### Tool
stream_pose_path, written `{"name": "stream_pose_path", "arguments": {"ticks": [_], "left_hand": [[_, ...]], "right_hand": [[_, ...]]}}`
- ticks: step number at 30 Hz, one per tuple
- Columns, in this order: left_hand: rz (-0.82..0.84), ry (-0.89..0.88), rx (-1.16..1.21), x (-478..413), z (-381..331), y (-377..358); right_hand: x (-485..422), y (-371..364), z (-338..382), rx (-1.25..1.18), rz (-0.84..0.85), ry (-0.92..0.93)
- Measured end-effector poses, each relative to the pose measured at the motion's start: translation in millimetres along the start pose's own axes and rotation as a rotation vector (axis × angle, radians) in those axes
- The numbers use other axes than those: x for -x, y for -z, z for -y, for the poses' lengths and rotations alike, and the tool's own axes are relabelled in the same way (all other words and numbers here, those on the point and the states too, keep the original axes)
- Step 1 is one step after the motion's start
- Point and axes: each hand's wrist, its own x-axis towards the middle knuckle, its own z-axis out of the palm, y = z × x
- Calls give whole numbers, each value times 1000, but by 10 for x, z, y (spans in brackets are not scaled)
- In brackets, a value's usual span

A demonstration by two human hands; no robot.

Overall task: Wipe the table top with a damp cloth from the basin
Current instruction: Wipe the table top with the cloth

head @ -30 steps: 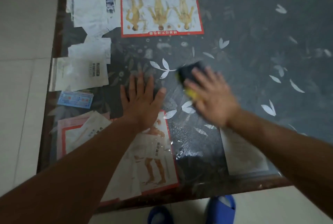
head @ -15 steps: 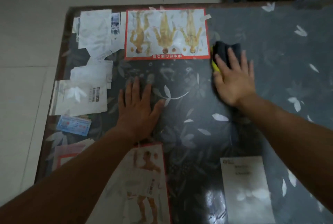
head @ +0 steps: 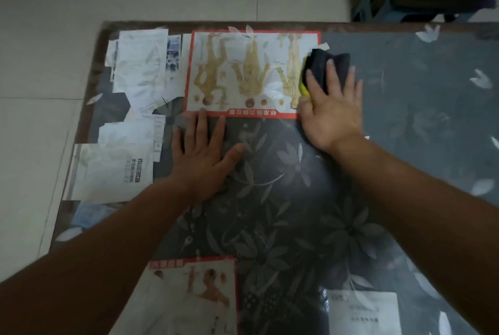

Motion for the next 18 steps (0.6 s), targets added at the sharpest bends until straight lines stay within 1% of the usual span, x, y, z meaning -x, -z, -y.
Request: {"name": "stream_pose_path", "arguments": {"ticks": [1, 3, 4, 5, 6, 7, 9, 10, 11, 12, 13, 15, 16, 17, 18], "left_hand": [[16, 0, 12, 0, -10, 13], [24, 1, 22, -4, -16, 31], [27, 2, 18, -5, -15, 38], [32, 2, 9, -2, -12, 41], [36, -2, -2, -1, -12, 40], [37, -4, -10, -2, -16, 34], [26, -2, -16, -7, -13, 25], [18, -4, -15, -11, -5, 16], [13, -11, -13, -15, -2, 5], [10, -17, -9, -10, 2, -3], [7, -17, -2, -3, 7, -9], [5, -15, 13, -12, 9, 0], [8, -14, 17, -12, 3, 6], [7, -14, 15, -8, -1, 13], [7, -14, 8, -1, -6, 17]], "right_hand": [[89, -56, 125, 9, -7, 141], [338, -114, 169, 24, 58, 539], [373, -75, 92, 50, 116, 668], [266, -31, -24, 82, 135, 719], [82, 0, -150, 108, 105, 664], [-141, 33, -253, 113, 62, 525], [-611, 137, -319, 57, 34, 154], [-762, 164, -239, -5, 45, 17], [-823, 170, -92, -39, 39, -54], [-795, 150, 74, -40, 43, -38], [-700, 95, 231, -34, 52, 68], [-392, 37, 368, -14, 88, 426], [-286, 43, 329, 15, 129, 576], [-324, 75, 242, 55, 154, 658], [-466, 104, 149, 95, 152, 635]]}}
